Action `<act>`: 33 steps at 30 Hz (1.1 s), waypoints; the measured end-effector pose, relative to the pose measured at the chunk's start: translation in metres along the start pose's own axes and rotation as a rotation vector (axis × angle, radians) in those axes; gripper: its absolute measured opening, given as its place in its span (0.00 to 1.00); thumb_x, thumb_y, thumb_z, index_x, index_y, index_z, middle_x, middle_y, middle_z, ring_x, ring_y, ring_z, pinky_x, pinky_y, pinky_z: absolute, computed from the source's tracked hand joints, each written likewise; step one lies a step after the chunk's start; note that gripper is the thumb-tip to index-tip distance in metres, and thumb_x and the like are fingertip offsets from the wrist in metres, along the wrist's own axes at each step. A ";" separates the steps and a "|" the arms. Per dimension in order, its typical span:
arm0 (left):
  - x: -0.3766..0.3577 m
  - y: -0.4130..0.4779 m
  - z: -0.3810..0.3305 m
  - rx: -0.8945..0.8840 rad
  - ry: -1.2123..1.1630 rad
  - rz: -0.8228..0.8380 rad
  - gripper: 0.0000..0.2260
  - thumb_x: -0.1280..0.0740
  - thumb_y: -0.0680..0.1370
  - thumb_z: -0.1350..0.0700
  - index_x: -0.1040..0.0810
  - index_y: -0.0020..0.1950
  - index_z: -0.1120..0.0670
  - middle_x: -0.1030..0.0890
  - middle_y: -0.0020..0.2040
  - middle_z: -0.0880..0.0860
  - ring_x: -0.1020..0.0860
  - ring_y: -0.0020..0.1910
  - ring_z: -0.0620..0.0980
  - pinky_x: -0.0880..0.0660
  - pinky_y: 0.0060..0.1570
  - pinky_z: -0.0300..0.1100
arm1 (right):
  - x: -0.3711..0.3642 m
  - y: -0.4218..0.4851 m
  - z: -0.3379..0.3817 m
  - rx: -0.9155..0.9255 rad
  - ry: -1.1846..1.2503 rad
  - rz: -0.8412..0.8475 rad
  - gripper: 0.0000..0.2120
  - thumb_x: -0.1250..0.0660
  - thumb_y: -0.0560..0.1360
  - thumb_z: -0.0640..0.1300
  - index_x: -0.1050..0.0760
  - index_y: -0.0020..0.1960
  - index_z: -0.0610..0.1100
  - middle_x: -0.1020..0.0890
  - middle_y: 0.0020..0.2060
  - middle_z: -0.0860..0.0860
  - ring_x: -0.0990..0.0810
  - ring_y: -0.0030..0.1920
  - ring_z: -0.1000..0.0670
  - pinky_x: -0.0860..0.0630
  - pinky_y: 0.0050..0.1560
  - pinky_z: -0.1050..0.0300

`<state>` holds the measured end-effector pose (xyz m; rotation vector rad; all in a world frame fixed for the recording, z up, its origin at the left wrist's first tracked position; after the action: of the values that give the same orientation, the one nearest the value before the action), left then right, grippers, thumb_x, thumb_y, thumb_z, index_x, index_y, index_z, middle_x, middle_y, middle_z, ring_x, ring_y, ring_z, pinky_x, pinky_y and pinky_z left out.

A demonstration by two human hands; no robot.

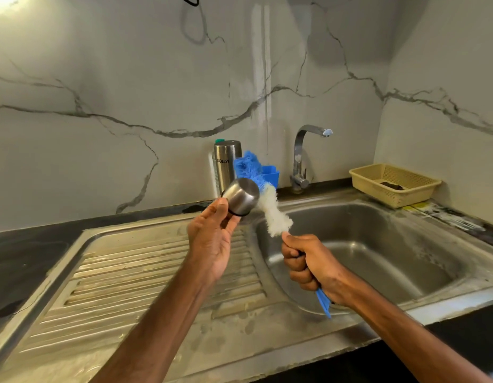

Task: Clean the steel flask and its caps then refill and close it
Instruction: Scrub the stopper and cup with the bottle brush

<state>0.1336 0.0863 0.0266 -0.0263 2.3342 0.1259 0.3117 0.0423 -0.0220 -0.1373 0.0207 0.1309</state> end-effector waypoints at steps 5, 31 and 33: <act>-0.002 -0.003 0.016 -0.130 0.302 0.084 0.08 0.33 0.80 0.63 0.19 0.58 0.62 0.14 0.50 0.58 0.15 0.51 0.52 0.17 0.47 0.40 | 0.000 0.005 0.000 -0.062 0.099 -0.008 0.21 0.47 0.85 0.51 0.39 0.33 0.50 0.42 0.25 0.54 0.46 0.22 0.56 0.48 0.19 0.67; 0.066 0.034 -0.078 -0.664 0.940 -0.267 0.08 0.33 0.82 0.60 0.18 0.59 0.55 0.15 0.52 0.51 0.18 0.53 0.48 0.22 0.53 0.42 | -0.019 0.084 0.033 0.326 0.035 -0.409 0.20 0.42 0.84 0.50 0.28 0.35 0.44 0.34 0.22 0.55 0.38 0.20 0.57 0.41 0.20 0.64; 0.075 0.040 -0.075 -0.603 0.937 -0.308 0.07 0.33 0.82 0.58 0.18 0.57 0.52 0.16 0.55 0.53 0.19 0.56 0.53 0.23 0.53 0.46 | -0.013 0.085 0.031 0.358 -0.001 -0.418 0.21 0.42 0.84 0.49 0.27 0.35 0.43 0.33 0.22 0.54 0.38 0.21 0.57 0.41 0.21 0.64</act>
<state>0.0257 0.1203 0.0278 -0.9109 3.0606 0.7980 0.2878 0.1284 -0.0026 0.2168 0.0140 -0.2901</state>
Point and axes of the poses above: each hand's wrist, its own y-axis towards the middle knuckle, its own x-axis out of the back of the hand, z = x × y, the point moved 8 cm from there along y, towards the middle knuckle
